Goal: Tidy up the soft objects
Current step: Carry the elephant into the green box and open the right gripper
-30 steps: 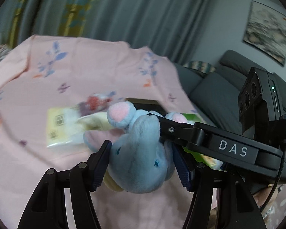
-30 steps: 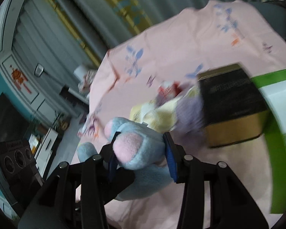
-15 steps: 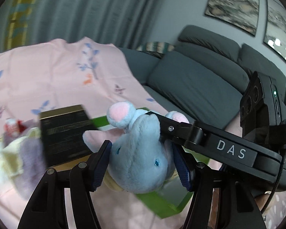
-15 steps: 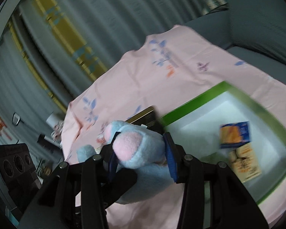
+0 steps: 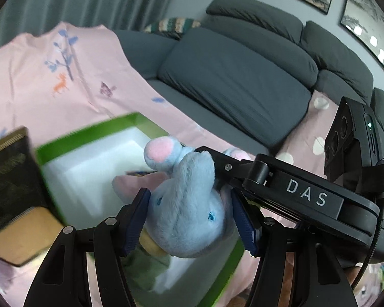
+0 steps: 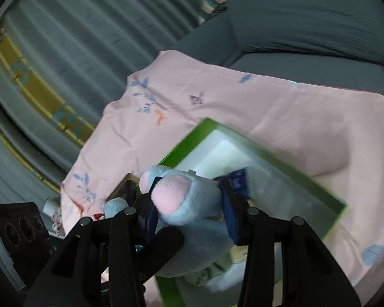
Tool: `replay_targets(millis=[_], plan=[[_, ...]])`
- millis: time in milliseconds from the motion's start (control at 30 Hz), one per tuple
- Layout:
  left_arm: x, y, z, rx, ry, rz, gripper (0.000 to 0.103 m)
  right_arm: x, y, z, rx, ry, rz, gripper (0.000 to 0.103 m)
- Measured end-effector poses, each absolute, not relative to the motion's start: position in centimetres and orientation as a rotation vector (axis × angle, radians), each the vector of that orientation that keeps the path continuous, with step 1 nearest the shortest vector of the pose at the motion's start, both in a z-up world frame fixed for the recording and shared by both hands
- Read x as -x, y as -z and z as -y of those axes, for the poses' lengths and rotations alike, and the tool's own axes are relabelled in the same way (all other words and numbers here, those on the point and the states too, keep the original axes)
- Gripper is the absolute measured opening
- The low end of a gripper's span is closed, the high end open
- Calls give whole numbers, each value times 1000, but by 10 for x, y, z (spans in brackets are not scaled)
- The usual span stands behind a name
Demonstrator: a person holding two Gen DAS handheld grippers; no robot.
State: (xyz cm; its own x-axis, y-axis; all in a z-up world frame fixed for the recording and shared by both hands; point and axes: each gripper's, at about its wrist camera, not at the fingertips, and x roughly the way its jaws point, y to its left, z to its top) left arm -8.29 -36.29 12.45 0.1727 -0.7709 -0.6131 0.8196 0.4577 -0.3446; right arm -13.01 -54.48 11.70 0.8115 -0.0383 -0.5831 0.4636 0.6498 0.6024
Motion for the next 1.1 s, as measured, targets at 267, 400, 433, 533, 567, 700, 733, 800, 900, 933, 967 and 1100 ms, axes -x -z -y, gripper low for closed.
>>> replay_targets(millis=[267, 400, 433, 533, 567, 700, 733, 800, 900, 933, 967, 1100], plan=[[89, -104, 385, -80, 1154, -943, 64, 139, -105, 559, -833, 412, -628, 44], [89, -98, 390, -86, 1147, -974, 64, 141, -101, 561, -821, 455, -657, 45], [89, -96, 390, -88, 1146, -983, 64, 139, -99, 562, -823, 460, -665, 45], [88, -91, 393, -97, 1138, -1009, 64, 137, -95, 563, -818, 476, -691, 45], [88, -89, 393, -102, 1130, -1013, 64, 137, -94, 564, -817, 482, -696, 45], [86, -87, 394, -96, 1127, -1030, 64, 135, -91, 566, -820, 482, -708, 45], [86, -87, 394, -96, 1126, -1035, 64, 135, -91, 566, -820, 484, -710, 45], [85, -86, 394, -94, 1123, -1043, 64, 135, -90, 566, -819, 488, -714, 45], [82, -84, 394, -86, 1122, -1056, 64, 133, -88, 567, -821, 497, -720, 46], [81, -83, 394, -83, 1124, -1060, 64, 133, -88, 566, -818, 499, -722, 46], [81, -82, 394, -77, 1126, -1065, 64, 133, -88, 566, -816, 502, -722, 46], [81, -80, 394, -63, 1133, -1066, 64, 134, -88, 566, -813, 507, -719, 46]])
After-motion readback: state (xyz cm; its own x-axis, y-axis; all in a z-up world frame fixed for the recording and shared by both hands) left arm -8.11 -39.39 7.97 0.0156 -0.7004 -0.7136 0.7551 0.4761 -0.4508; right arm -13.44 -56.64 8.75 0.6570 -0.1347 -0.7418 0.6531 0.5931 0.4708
